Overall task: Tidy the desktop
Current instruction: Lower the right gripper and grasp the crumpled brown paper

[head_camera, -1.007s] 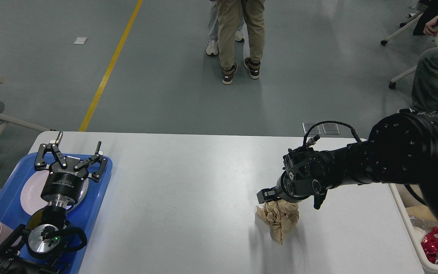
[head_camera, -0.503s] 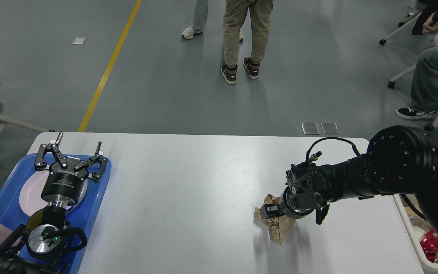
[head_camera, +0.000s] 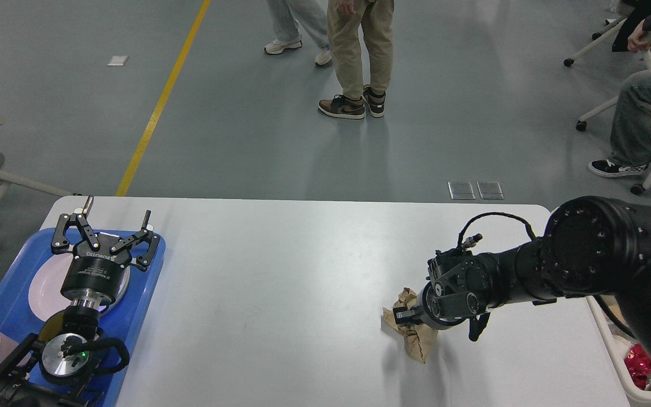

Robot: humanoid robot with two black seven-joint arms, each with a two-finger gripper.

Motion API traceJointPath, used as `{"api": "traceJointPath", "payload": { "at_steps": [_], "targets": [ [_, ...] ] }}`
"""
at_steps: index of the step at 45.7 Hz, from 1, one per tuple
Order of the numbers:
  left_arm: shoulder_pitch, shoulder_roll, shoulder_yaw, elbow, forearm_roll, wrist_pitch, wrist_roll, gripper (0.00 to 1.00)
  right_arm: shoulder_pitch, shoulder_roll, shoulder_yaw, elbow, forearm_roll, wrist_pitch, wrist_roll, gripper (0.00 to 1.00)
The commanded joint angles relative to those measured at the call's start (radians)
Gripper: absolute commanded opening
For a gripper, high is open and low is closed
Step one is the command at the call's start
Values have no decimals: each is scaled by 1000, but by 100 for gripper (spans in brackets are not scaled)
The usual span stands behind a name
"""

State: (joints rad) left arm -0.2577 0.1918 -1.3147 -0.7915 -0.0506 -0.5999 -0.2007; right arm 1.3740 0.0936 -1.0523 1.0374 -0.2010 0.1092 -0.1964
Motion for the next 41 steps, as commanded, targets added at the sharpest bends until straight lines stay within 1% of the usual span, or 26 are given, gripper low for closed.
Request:
{"api": "traceJointPath", "payload": {
  "at_steps": [1,3,4,13,23,33,37,41],
  "targets": [
    [0,0,0,0,0,0,0,96,-1,2,0,4,3,4,0,8],
    [0,0,0,0,0,0,0,96,-1,3,0,7,3,4,-1,1],
    [-2,0,0,0,0,0,0,96,-3,3,0,7,3,6,-1,0],
    [-2,0,0,0,0,0,0,96,0,8,0,29,9,14,-5,0],
    [-2,0,0,0,0,0,0,96,17,-5,0,41,100,9,-5,0],
    [0,0,0,0,0,0,0,96,26,-14,0,47,114,15,-5,0],
    [-2,0,0,0,0,0,0,96,80,-54,-2,98,159,30,-3,0],
    [0,0,0,0,0,0,1,96,186,-109,-5,203,222,59,0,0]
  ]
}}
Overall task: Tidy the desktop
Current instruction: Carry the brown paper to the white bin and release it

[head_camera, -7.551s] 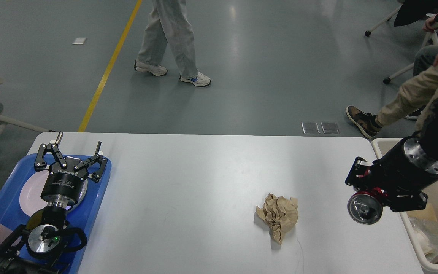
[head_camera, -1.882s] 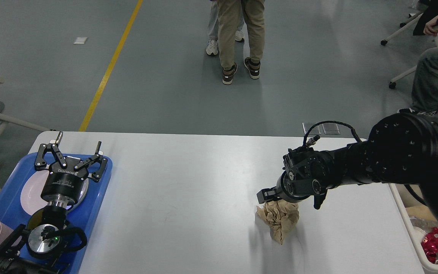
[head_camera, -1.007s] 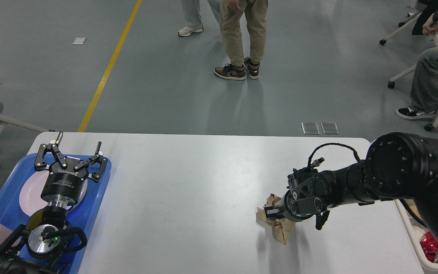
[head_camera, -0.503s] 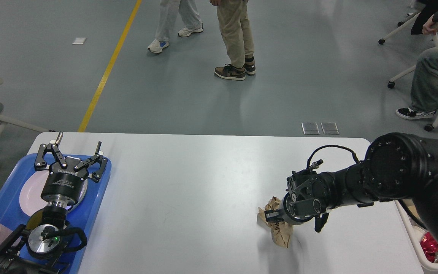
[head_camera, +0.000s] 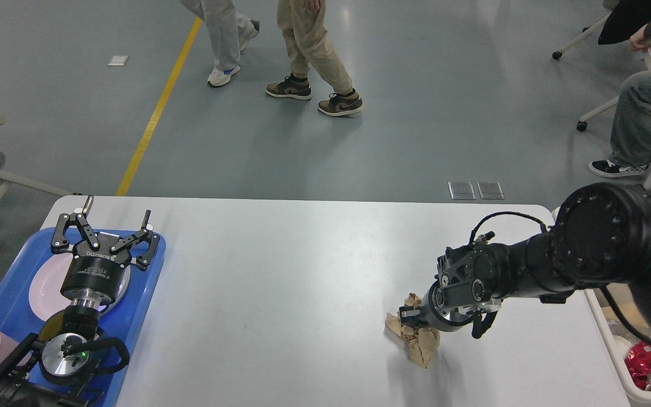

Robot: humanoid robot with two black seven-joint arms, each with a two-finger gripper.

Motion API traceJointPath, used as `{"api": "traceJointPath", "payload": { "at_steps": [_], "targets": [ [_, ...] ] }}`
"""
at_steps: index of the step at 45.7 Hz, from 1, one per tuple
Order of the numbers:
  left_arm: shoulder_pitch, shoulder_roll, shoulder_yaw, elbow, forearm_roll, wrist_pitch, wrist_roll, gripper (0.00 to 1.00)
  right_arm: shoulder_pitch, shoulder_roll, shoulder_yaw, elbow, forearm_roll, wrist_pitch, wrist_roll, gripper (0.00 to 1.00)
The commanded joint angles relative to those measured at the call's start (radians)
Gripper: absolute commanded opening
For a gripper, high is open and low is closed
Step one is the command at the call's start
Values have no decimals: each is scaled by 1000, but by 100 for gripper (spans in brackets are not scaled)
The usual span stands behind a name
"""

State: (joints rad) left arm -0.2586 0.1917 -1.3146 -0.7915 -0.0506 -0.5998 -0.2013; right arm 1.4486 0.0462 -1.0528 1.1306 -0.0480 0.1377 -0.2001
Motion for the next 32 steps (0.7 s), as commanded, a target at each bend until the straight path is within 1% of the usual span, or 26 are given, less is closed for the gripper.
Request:
{"api": "traceJointPath", "payload": {
  "at_steps": [1,6,10,15,17,19,22,25,28,32],
  "targets": [
    [-1,0,0,0,0,0,0,96,145,-81,-6,141,79,39,4,0],
    [-1,0,0,0,0,0,0,96,326,-160,-35,305,91,72,4,0],
    [-1,0,0,0,0,0,0,96,465,-213,-79,399,92,117,8,0],
    [-1,0,0,0,0,0,0,96,628,-273,-144,469,103,224,14,0],
    [1,0,0,0,0,0,0,96,714,-296,-183,495,109,287,22,0],
    [-1,0,2,0,0,0,0,96,788,-312,-216,509,111,347,43,0],
    [-1,0,2,0,0,0,0,96,890,-322,-272,514,111,436,91,0],
    [-1,0,2,0,0,0,0,96,961,-318,-337,515,111,497,134,0],
    [-1,0,2,0,0,0,0,96,993,-310,-392,515,109,519,157,0],
    [-1,0,2,0,0,0,0,96,997,-305,-429,515,109,516,169,0]
  ]
}}
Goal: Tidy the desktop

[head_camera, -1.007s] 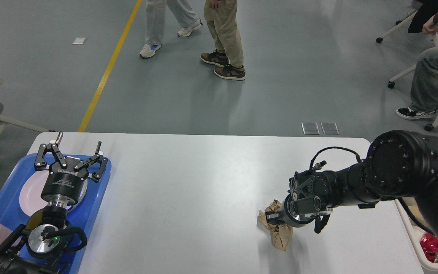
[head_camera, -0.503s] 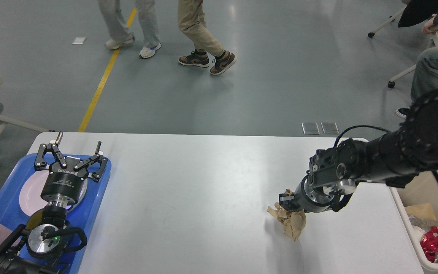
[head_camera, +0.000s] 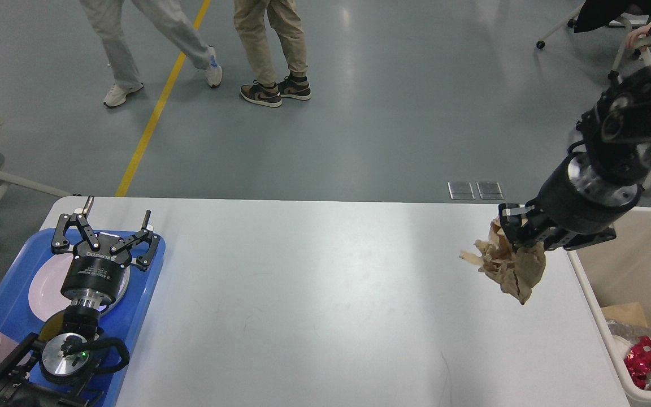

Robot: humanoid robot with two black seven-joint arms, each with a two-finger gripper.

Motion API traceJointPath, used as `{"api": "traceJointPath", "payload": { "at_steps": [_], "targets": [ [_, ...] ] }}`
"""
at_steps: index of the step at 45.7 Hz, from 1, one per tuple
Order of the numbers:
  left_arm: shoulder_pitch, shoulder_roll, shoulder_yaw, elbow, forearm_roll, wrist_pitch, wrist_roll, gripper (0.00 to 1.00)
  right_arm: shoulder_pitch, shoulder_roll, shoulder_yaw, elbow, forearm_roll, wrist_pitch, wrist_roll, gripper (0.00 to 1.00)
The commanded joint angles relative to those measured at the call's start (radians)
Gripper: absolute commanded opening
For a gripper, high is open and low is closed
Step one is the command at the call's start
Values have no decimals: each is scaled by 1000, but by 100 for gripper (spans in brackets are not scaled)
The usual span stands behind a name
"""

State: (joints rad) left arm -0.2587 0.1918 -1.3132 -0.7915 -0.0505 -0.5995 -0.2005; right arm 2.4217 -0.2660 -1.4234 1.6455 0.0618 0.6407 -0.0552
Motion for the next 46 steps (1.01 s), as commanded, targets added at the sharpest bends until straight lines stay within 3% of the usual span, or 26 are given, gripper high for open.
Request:
{"api": "traceJointPath", "payload": {
  "at_steps": [1,12,22,30,35,46],
  "targets": [
    [-1,0,0,0,0,0,0,96,23,7,-61,0,-2,11,26,0],
    [-1,0,0,0,0,0,0,96,7,-18,-133,-4,-2,-70,25,0],
    [1,0,0,0,0,0,0,96,-169,-218,-210,-127,-54,-167,17,0],
    [1,0,0,1,0,0,0,96,-531,-378,-164,-488,-89,-173,25,0],
    [1,0,0,0,0,0,0,96,-806,-450,-10,-741,-91,-173,25,0],
    [-1,0,0,0,0,0,0,96,-1435,-437,357,-1303,-89,-202,21,0]
  ]
}}
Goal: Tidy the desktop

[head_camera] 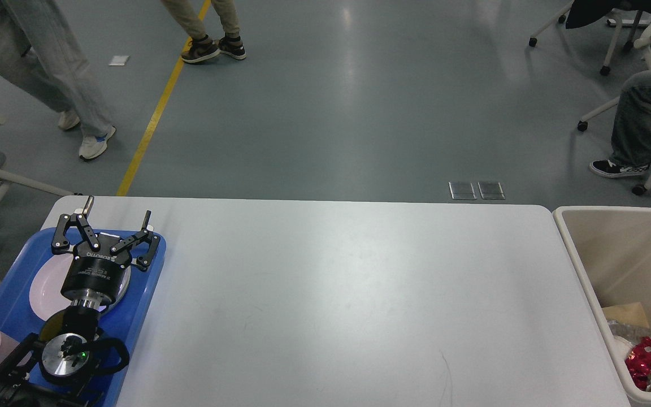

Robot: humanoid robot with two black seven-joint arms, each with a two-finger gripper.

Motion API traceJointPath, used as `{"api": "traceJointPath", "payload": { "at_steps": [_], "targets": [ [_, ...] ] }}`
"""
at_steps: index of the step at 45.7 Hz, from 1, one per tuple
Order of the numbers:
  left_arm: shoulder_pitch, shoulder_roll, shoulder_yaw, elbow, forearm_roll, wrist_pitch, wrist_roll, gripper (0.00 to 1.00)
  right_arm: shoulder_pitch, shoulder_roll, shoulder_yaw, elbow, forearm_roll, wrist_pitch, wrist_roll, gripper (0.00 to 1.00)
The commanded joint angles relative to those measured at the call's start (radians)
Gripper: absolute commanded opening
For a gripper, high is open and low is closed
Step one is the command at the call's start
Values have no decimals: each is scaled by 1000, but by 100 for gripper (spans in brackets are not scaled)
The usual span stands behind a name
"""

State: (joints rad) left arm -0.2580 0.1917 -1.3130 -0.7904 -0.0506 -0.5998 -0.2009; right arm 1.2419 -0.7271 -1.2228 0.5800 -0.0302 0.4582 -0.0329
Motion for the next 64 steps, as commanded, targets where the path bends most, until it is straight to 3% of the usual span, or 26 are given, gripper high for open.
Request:
{"api": "traceJointPath", "payload": {
  "at_steps": [1,7,10,15,20,34,36,39,41,64],
  "targets": [
    [-1,0,0,-1,0,0,0,96,-300,41,186,-279,3,-29,-1,0],
    [-1,0,0,-1,0,0,0,96,-524,156,285,-439,1,-154,-7,0],
    [-1,0,0,0,0,0,1,96,-611,234,295,-495,1,-290,-8,0],
    [0,0,0,0,0,0,0,96,-671,288,299,-505,6,-400,-35,0],
    [-1,0,0,-1,0,0,0,96,-676,310,302,-505,7,-432,-53,0],
    [-1,0,0,-1,0,0,0,96,-696,324,309,-503,4,-443,-51,1],
    [-1,0,0,0,0,0,0,96,-697,319,309,-503,4,-444,-50,27],
    [-1,0,0,-1,0,0,0,96,-700,316,309,-503,6,-455,-42,78],
    [-1,0,0,-1,0,0,0,96,-700,319,307,-503,3,-464,-42,98],
    [-1,0,0,-1,0,0,0,96,-708,324,307,-503,3,-464,-38,100]
  ]
}}
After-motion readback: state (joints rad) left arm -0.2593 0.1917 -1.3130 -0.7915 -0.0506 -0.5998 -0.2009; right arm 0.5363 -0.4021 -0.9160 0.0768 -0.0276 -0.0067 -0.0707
